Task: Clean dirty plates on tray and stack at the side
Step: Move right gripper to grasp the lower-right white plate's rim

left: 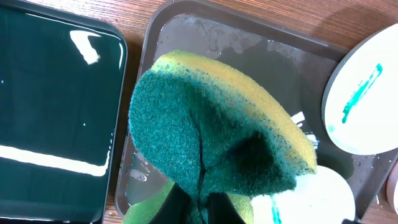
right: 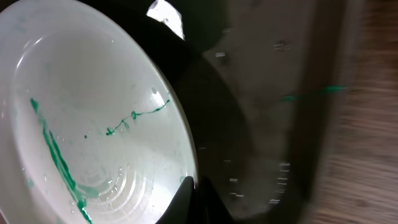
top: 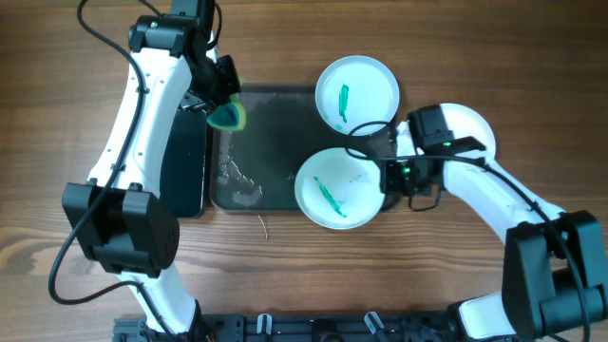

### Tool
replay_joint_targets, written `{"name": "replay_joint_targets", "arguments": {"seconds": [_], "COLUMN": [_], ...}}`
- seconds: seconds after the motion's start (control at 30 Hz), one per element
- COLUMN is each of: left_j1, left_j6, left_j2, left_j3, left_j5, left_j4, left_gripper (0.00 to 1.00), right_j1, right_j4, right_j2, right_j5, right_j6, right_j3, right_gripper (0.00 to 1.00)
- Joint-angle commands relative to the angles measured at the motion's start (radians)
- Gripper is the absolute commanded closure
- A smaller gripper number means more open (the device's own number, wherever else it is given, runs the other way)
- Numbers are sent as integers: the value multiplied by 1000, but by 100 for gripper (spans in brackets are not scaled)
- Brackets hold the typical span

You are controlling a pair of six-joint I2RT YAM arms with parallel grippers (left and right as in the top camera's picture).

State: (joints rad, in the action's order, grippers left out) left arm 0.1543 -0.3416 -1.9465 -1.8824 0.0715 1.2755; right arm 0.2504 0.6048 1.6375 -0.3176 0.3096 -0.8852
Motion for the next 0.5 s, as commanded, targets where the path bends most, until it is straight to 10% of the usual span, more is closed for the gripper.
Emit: {"name": "replay_joint_targets", "arguments": {"seconds": [0.0,0.47], "left_j1": [-1,-1], "left_j6": [20,19], "left_j2": [3,3], "left_j3": [-6,-6], "left_j5": [-10,-10], "left_j4": [-2,1], "left_gripper": [96,96], "right_j1": [89,438], "right_j4": [-10,-307], "right_j2": [-5,-4], "right_j5": [-23,494], "right_j6": [134,647], "right_j3": [-13,-57], "right_gripper": [96,96]}}
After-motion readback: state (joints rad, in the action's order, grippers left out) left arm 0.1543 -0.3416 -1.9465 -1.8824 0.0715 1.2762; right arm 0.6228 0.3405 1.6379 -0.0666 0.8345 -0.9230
